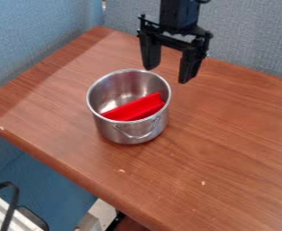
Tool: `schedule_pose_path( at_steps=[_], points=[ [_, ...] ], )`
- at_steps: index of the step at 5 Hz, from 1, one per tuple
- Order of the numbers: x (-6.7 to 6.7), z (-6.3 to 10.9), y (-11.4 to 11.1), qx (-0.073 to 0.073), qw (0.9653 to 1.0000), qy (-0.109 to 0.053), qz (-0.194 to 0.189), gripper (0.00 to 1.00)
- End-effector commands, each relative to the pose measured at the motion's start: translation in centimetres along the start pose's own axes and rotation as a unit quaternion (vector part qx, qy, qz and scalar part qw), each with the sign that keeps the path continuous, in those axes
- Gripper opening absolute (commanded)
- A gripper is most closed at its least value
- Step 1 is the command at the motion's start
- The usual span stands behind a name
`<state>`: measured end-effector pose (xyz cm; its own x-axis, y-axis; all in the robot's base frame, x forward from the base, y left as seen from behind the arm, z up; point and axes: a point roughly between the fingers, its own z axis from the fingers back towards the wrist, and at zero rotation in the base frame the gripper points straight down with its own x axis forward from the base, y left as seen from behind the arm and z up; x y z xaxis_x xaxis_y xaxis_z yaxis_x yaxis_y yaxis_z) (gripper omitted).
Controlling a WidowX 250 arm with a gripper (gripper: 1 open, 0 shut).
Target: Move the red object from the metal pot to the table
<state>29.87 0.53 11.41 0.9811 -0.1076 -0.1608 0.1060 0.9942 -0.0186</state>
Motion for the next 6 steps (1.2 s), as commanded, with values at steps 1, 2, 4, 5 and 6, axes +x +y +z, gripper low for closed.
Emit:
schedule_pose_path(
  at_steps=[1,2,4,5,6],
  points=[
    [-1.1,0.4,1.0,0.020,0.9963,0.005,-0.084,1.00],
    [-2.2,0.0,1.8,0.047,0.9837,0.008,-0.173,1.00],
    [-4.8,-1.8,2.8,0.074,0.9700,0.033,-0.230,1.00],
    [-5.1,-2.5,3.2,0.078,0.9730,0.022,-0.216,1.00],
    [-5.1,-2.9,3.6,0.077,0.9745,0.015,-0.210,1.00]
  ],
)
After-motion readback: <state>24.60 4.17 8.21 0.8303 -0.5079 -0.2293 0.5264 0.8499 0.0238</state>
